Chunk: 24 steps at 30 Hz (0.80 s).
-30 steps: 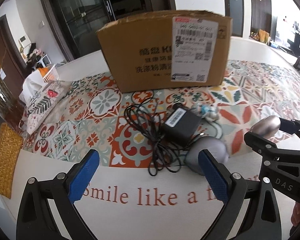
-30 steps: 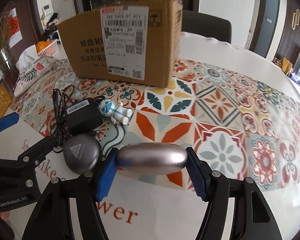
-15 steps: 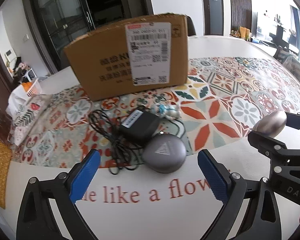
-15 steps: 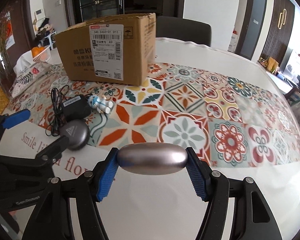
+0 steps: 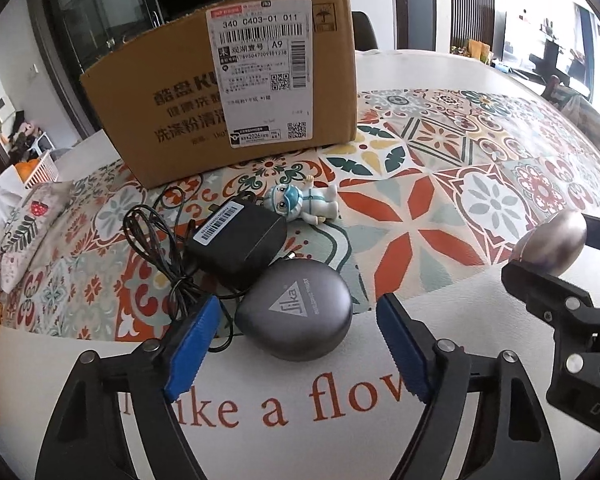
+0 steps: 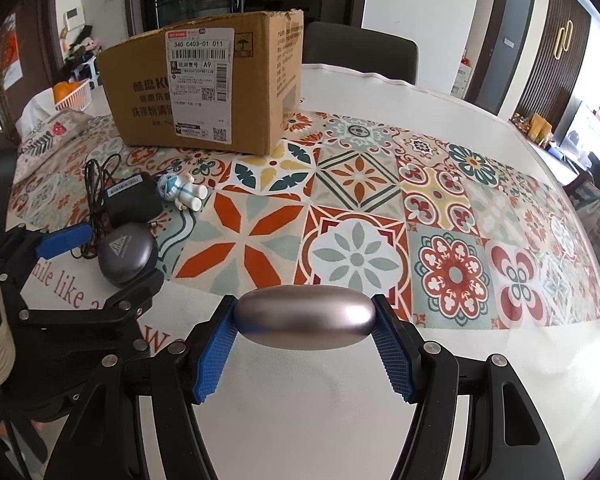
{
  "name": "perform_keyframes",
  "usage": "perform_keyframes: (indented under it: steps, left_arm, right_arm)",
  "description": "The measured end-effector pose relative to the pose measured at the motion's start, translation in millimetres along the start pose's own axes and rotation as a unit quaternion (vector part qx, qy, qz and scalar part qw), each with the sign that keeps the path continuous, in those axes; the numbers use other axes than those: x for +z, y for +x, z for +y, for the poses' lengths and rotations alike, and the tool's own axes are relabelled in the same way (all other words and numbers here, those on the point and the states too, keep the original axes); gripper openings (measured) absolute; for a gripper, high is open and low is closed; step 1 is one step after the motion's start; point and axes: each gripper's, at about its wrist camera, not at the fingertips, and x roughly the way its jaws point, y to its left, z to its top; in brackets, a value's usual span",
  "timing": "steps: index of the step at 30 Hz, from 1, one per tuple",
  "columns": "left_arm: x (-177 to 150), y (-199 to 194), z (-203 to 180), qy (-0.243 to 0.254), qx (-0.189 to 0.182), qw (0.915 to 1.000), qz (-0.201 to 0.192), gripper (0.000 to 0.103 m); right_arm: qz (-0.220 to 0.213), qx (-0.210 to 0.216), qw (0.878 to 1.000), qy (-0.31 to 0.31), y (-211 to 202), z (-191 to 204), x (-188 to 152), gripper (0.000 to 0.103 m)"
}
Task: Organize rigid objects
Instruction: 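Grasp the dark grey round speaker with the left tool while the right tool holds the silver case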
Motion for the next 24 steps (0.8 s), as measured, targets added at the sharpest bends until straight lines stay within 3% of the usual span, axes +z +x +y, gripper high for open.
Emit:
perform_keyframes:
  steps: [11,24]
  left_arm:
    - [-2,12,7,-0.011,-0.012,0.9999,0.005,0.062]
    - [1,-5,21,-0.016,-0.020,0.9997,0.000,0.062]
  right_arm:
    - [0.009,0.010,1.000,0.006,9,4,3,0.066]
    - [0.005,0.021,1.000,0.011,3,14,8,0.066]
